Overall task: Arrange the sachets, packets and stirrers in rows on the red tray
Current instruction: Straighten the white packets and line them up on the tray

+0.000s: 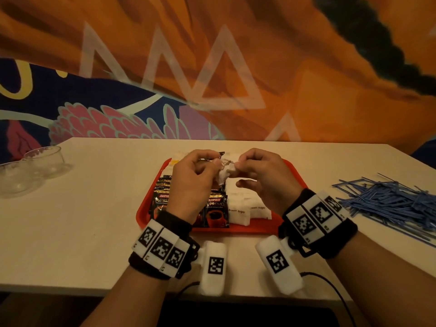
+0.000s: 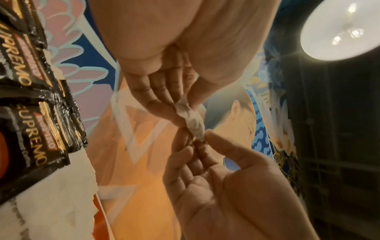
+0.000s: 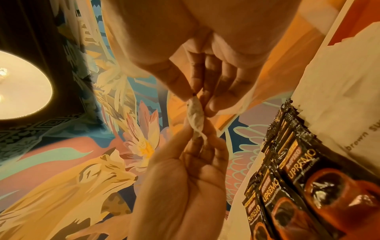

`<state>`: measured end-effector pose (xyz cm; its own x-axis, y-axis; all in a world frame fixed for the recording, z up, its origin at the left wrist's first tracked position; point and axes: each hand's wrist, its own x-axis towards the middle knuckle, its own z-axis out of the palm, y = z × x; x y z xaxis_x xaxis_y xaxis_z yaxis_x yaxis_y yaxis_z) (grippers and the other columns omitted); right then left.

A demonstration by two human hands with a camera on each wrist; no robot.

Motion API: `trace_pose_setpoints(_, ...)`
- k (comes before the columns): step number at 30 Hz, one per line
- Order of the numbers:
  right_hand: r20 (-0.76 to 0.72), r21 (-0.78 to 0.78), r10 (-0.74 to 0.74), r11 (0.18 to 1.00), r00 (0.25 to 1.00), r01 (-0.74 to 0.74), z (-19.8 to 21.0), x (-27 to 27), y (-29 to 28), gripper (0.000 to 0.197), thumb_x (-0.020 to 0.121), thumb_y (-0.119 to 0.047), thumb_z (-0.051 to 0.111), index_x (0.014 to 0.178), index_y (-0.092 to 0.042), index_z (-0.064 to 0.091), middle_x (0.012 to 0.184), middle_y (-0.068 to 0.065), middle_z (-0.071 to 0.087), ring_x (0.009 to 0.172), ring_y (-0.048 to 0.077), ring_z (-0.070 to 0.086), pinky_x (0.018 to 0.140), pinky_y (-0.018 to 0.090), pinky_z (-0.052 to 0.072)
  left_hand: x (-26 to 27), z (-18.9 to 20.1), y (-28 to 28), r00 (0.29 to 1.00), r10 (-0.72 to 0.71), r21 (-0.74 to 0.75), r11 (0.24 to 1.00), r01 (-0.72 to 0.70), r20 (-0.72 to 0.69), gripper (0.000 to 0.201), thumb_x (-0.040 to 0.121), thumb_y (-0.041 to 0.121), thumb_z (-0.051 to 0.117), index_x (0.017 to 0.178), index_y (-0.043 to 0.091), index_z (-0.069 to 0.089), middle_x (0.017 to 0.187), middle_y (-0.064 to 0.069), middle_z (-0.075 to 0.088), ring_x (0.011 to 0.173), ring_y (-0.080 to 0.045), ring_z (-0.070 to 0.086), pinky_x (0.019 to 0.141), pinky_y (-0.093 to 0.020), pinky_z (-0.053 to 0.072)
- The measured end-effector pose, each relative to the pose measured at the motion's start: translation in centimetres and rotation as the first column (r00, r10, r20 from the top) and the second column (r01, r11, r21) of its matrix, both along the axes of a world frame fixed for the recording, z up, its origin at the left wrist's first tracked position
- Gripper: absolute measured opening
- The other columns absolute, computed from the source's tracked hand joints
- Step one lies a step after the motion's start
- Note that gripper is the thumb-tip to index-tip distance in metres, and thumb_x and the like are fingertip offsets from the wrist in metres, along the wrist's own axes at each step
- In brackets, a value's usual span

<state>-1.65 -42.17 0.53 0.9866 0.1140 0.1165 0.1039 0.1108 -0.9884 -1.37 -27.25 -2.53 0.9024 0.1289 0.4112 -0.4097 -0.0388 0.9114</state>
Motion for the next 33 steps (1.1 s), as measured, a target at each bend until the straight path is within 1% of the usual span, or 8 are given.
trace_pose_setpoints(5,0.066,-0.048,-0.021,0.999,0.998,0.025,-0.8,0.2,-0.2,0.023,0.086,0.011,0.058,0.072,-0.008,0.055,0.075,0.010,0.060,0.073,0.021,0.062,0.062,0.029,0.048,0.2,0.3,0.0,0.995,0.069,0.054,0.996,-0.073,0.067,0.004,0.099,0.016,0.059,0.099,0.019,0.061,0.067,-0.014,0.070,0.063,-0.037,0.065,0.066,-0.053,0.055)
trace_pose_setpoints(11,0.197,-0.029,0.000,1.000,0.980,0.006,-1.3,0.3,0.0,0.023,0.082,0.010,0.068,0.081,-0.011,0.062,0.078,0.001,0.068,0.070,0.019,0.062,0.060,0.029,0.050,-0.1,0.3,-0.2,0.996,0.036,0.057,0.998,-0.040,0.080,0.007,0.098,0.021,0.060,0.099,0.015,0.060,0.060,0.004,0.066,0.055,-0.011,0.063,0.055,-0.033,0.051)
trace_pose_setpoints(13,0.232,-0.031,-0.050,0.998,0.971,0.059,-1.3,0.3,0.1,0.022,0.083,0.010,0.067,0.078,-0.012,0.070,0.079,-0.002,0.071,0.067,0.013,0.062,0.060,0.027,0.050,-0.6,0.3,-0.2,0.998,-0.051,-0.021,0.998,0.051,0.030,0.017,0.094,0.017,0.065,0.106,0.008,0.058,0.069,0.003,0.072,0.061,-0.008,0.068,0.058,-0.024,0.053)
trace_pose_setpoints(15,0.232,-0.024,-0.091,0.995,0.969,0.099,-1.4,0.3,0.1,0.023,0.084,0.005,0.069,0.085,-0.017,0.074,0.086,-0.001,0.073,0.068,0.013,0.061,0.062,0.028,0.050,-0.9,0.1,-0.1,0.994,-0.112,-0.076,0.991,0.113,0.014,0.025,0.090,0.007,0.069,0.112,0.007,0.057,0.088,-0.007,0.076,0.080,-0.019,0.075,0.069,-0.027,0.059)
trace_pose_setpoints(20,0.250,-0.008,-0.147,0.988,0.957,0.154,-2.0,0.2,0.3,0.041,0.084,0.003,0.071,0.108,-0.030,0.071,0.096,-0.009,0.073,0.058,0.008,0.054,0.059,0.025,0.049,-0.9,-0.2,-0.1,0.995,-0.024,0.008,1.000,0.024,0.101,0.023,0.089,0.003,0.070,0.102,0.015,0.056,0.097,-0.003,0.070,0.084,-0.014,0.073,0.072,-0.024,0.058)
trace_pose_setpoints(24,0.198,0.024,-0.066,0.998,0.978,0.062,-1.9,0.2,0.1,0.054,0.083,-0.003,0.075,0.128,-0.029,0.062,0.121,0.000,0.066,0.082,0.014,0.071,0.066,0.027,0.052,-0.9,-0.1,0.0,0.989,-0.061,0.057,0.997,0.053,0.134,0.014,0.092,0.005,0.067,0.096,0.019,0.068,0.100,-0.001,0.072,0.086,-0.017,0.072,0.076,-0.029,0.059)
trace_pose_setpoints(29,0.139,-0.013,0.002,1.000,0.990,0.000,-1.6,0.4,-1.0,0.043,0.083,0.000,0.073,0.119,-0.021,0.063,0.082,0.003,0.071,0.070,0.016,0.065,0.060,0.028,0.052,-0.8,0.0,0.5,0.990,-0.092,0.131,0.988,0.079,0.102,0.031,0.090,0.002,0.069,0.113,0.023,0.071,0.101,0.005,0.075,0.092,-0.011,0.072,0.084,-0.029,0.059)
trace_pose_setpoints(33,0.099,-0.281,0.060,0.959,0.993,-0.030,-1.4,0.8,-2.1,0.012,0.086,-0.013,0.075,0.091,-0.003,0.071,0.077,0.006,0.070,0.069,0.015,0.065,0.060,0.028,0.049,-0.5,-0.2,0.6,0.992,-0.113,0.201,0.975,0.099,0.058,0.038,0.088,0.007,0.072,0.117,0.031,0.069,0.106,0.003,0.076,0.094,-0.013,0.073,0.087,-0.038,0.059)
